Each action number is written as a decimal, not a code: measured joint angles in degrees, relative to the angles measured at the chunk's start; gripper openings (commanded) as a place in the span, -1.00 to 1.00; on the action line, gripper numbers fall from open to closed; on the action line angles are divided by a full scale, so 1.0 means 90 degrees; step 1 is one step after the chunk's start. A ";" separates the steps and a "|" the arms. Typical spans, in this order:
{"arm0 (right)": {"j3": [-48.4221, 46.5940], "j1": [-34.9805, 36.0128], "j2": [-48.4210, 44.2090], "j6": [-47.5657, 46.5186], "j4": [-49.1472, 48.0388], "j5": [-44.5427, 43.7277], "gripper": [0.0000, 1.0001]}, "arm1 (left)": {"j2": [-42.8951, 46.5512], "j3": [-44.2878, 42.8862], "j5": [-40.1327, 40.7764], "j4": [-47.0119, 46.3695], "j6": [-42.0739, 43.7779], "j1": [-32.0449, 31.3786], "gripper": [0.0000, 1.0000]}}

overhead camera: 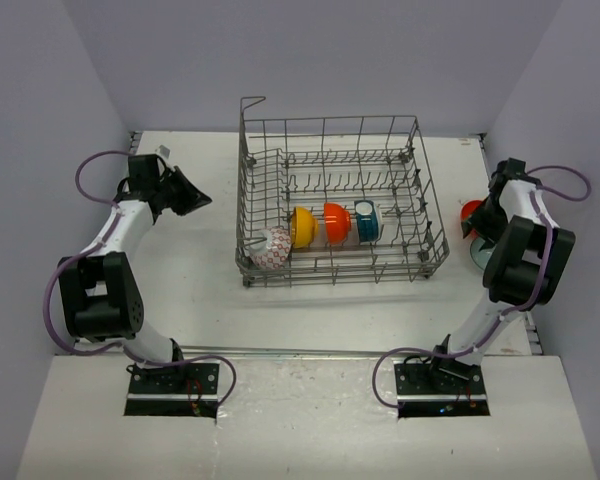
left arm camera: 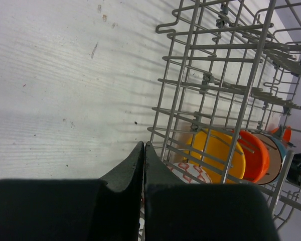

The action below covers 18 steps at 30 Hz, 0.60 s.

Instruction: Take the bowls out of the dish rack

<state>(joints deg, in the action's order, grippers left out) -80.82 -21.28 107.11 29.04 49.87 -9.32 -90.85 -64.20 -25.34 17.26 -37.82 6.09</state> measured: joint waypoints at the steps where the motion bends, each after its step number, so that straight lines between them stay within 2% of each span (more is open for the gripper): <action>1: -0.0027 0.0027 -0.0068 0.0012 0.0012 0.0017 0.08 | 0.0022 0.0015 0.0000 0.0002 0.0000 0.0000 -1.00; 12: -0.0682 0.0580 -0.1695 0.0114 0.0226 0.0270 0.11 | 0.0697 0.0653 -0.0002 0.0017 -0.0002 0.0002 -1.00; 18: -0.1513 0.1566 -0.2487 0.0029 0.0219 0.1083 0.10 | 0.1103 0.1025 -0.0070 0.0073 -0.0007 0.0000 -1.00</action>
<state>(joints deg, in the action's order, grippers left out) -94.43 -7.18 84.73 29.30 51.83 0.43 -80.93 -54.98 -25.98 17.91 -37.89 6.09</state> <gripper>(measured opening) 0.550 0.002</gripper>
